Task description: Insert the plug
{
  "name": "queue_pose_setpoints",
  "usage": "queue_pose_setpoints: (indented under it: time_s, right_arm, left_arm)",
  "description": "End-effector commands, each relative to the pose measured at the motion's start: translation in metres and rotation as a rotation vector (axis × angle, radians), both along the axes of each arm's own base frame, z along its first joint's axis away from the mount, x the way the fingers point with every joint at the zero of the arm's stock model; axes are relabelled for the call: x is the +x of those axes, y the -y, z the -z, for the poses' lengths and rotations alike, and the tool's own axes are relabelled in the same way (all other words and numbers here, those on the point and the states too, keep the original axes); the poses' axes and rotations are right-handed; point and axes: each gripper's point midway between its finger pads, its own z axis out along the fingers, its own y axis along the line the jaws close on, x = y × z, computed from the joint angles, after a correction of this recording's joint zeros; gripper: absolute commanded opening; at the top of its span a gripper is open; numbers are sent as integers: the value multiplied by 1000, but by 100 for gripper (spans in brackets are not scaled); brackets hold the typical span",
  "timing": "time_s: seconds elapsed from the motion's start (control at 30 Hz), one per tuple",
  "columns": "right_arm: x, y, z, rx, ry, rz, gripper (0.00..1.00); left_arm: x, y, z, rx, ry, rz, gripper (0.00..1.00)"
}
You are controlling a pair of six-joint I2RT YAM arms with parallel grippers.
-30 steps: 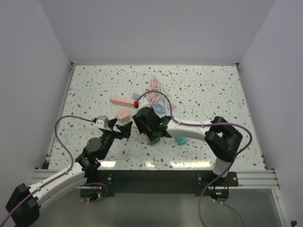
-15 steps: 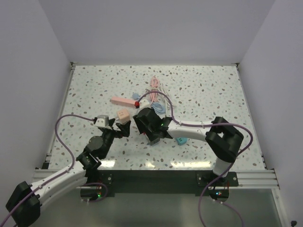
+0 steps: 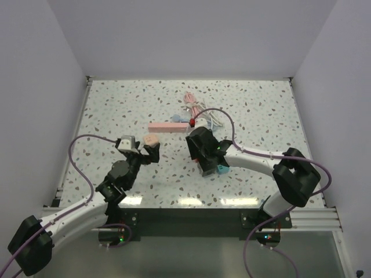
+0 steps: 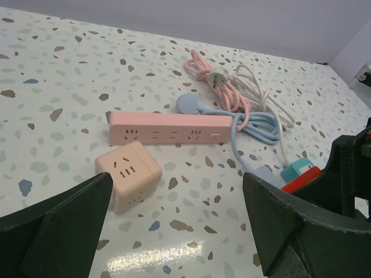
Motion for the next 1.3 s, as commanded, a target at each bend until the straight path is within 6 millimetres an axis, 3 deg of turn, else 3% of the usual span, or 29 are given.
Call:
queue_pose_setpoints:
  time_s: [0.0,0.3,0.47,0.53,0.57,0.67,0.73,0.77,0.8,0.9,1.03,1.17,1.2,1.27]
  right_arm:
    - [10,88,-2,-272,39,185,0]
    - [44,130,-18,-245,65,313,0]
    - [56,117,-28,-194,72,272,0]
    - [60,108,-39,-157,89,245,14]
    - [60,102,-45,-145,98,222,33]
    - [60,81,-65,-113,129,147,57]
    - [63,64,-83,-80,155,102,65]
    - [59,54,-86,-86,157,64,82]
    - [62,45,-99,-70,180,48,86]
    - [58,12,-117,-24,208,-41,91]
    - [58,-15,-130,37,233,-95,91]
    - [53,-68,-118,138,200,-246,91]
    - [56,-83,-104,135,176,-269,91]
    - [53,-107,-96,149,168,-313,91]
  left_arm:
    - [9,-2,-26,-16,57,-32,100]
    - [24,-2,-22,18,29,-31,100]
    - [25,-8,-18,28,15,-39,100]
    - [27,-14,-19,27,16,-55,100]
    - [27,-17,-19,29,14,-65,100]
    - [33,-31,-22,23,1,-120,100]
    - [40,-42,-22,23,-14,-158,100]
    - [42,-45,-22,15,-20,-166,100]
    - [46,-51,-21,8,-29,-173,100]
    - [51,-63,-19,-26,-40,-194,100]
    - [52,-73,-14,-60,-50,-195,100]
    - [50,-82,-12,-79,-54,-221,100]
    - [50,-85,-11,-81,-57,-236,100]
    - [50,-90,-9,-86,-66,-257,100]
